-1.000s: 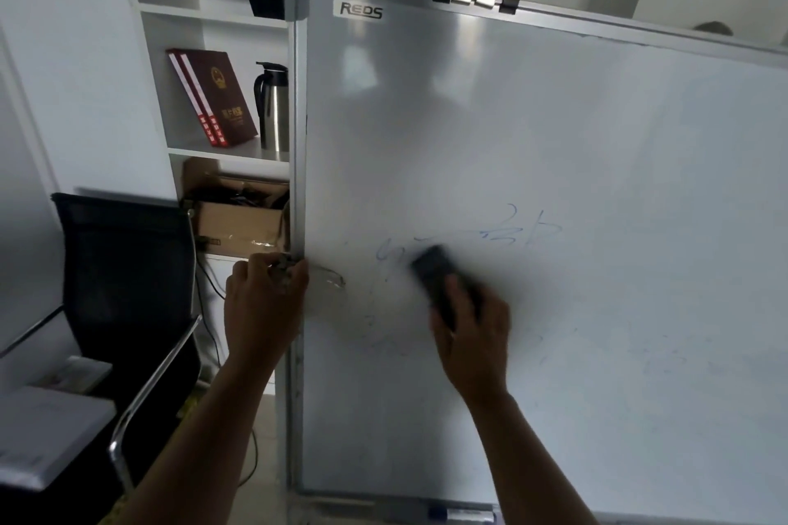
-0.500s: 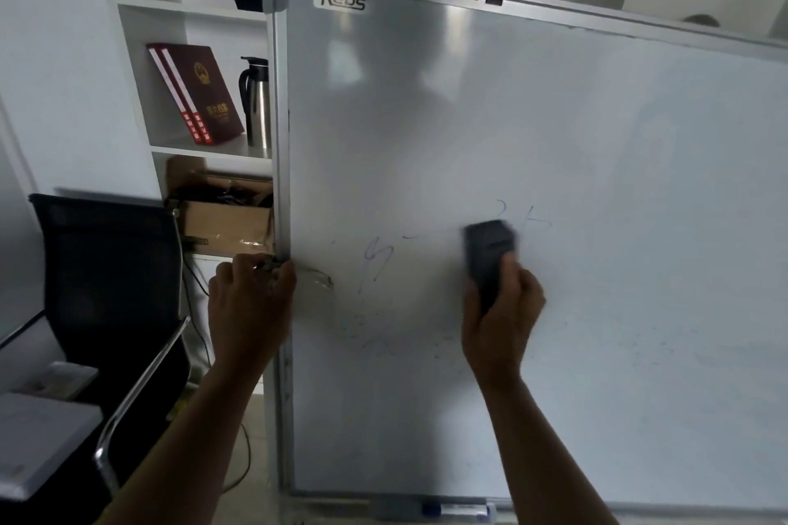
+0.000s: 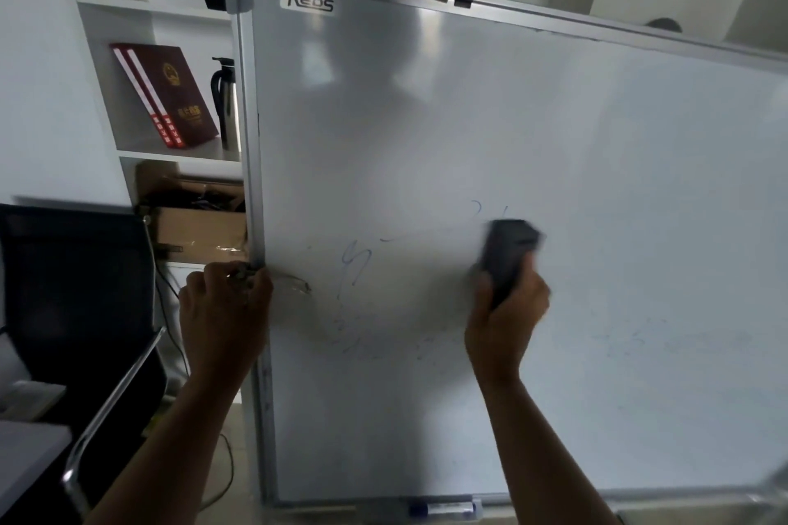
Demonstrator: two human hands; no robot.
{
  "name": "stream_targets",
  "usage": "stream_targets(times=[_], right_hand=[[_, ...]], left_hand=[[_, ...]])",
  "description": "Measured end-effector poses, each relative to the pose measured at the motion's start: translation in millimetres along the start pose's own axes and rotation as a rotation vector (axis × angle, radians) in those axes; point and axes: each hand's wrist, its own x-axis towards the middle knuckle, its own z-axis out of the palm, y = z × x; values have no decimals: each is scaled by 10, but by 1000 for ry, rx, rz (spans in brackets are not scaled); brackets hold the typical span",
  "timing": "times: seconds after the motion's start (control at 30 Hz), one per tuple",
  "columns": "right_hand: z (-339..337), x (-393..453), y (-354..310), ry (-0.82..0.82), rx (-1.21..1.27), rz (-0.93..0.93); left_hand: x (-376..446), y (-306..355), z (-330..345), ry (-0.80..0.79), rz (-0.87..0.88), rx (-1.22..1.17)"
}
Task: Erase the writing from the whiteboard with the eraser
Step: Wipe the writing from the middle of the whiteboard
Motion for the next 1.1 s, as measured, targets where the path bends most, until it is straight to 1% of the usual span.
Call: stream_targets(times=[0.03, 0.07, 0.1, 0.13, 0.17, 0.2, 0.23, 0.27, 0.3, 0.33, 0.37, 0.4, 0.43, 0.47, 0.5, 0.53, 0.57, 0.6, 0.63, 0.67, 0.7, 0.73, 0.77, 0.8, 0.83, 0.9, 0.93, 0.97, 1.0, 1.03, 1.07, 1.1], right_hand=[[18, -1, -19, 68, 63, 145], [42, -33, -90, 50, 4, 156], [40, -83, -167, -63, -49, -21], [22, -113, -150, -188, -139, -257], [-19, -56, -60, -211, -217, -401], [-25, 37, -1, -195, -177, -337], [-34, 99, -17, -96, -29, -106], [-21, 134, -53, 41, 64, 78], [22, 129, -106, 101, 62, 161], [48, 105, -196, 57, 12, 87], [41, 64, -277, -62, -64, -133], [24, 69, -211, -152, -163, -336], [-8, 154, -114, -146, -221, -391], [-19, 238, -83, -123, -98, -218], [-34, 289, -129, 30, 20, 6], [-7, 299, -166, 108, 72, 156], [31, 291, -258, 111, -5, 158], [51, 240, -351, -14, -47, -38], [54, 189, -342, -141, -145, -292], [16, 246, -251, -163, -221, -440], [-6, 358, -174, -142, -189, -394], [-16, 433, -162, -55, -15, -131], [-6, 453, -171, 90, 88, 81], [29, 419, -199, 148, 70, 187], [68, 366, -273, 104, 12, 108], [60, 238, -286, -149, -195, -345], [39, 303, -201, -148, -240, -422], [26, 392, -190, -110, -112, -277], [15, 433, -224, 24, 56, -36], [26, 439, -250, 112, 143, 145], [59, 420, -285, 121, 78, 191], [74, 381, -283, 17, 28, 42]], left_hand=[[-10, 6, 5, 12, 8, -2], [-21, 13, 5, 27, 23, -3], [-27, 15, 5, 36, 38, -3], [-35, 23, 1, 42, 52, -2], [-38, 32, -2, 48, 56, -2], [-36, 45, -6, 48, 54, -4], [-40, 67, -12, 45, 48, -5], [-46, 78, -7, 47, 43, -6], [-48, 85, -3, 52, 36, -9], [-47, 89, -5, 53, 27, -12], [-44, 77, -2, 46, 22, -12], [-42, 62, 0, 39, 24, -12], [-40, 54, 2, 36, 26, -16], [-34, 41, 7, 37, 27, -24], [-39, 44, 10, 35, 21, -28], [-41, 44, 19, 31, 11, -30], [-42, 50, 24, 29, 2, -26], [-42, 61, 20, 23, -3, -21], [-42, 62, 20, 17, -6, -16], [-44, 75, 14, 16, -11, -18], [-41, 90, 2, 23, -24, -26], [-39, 103, -6, 31, -35, -34], [-46, 114, -8, 38, -44, -42], [-51, 105, 6, 44, -52, -54], [-50, 91, 9, 48, -64, -63], [-18, 35, 35, 35, -78, -71], [-7, 17, 41, 31, -87, -73], [6, -1, 51, 21, -96, -78], [6, -15, 61, 11, -100, -83], [0, -23, 61, 8, -101, -90], [-6, -28, 59, 6, -105, -95], [-12, -13, 44, 1, -116, -99]])
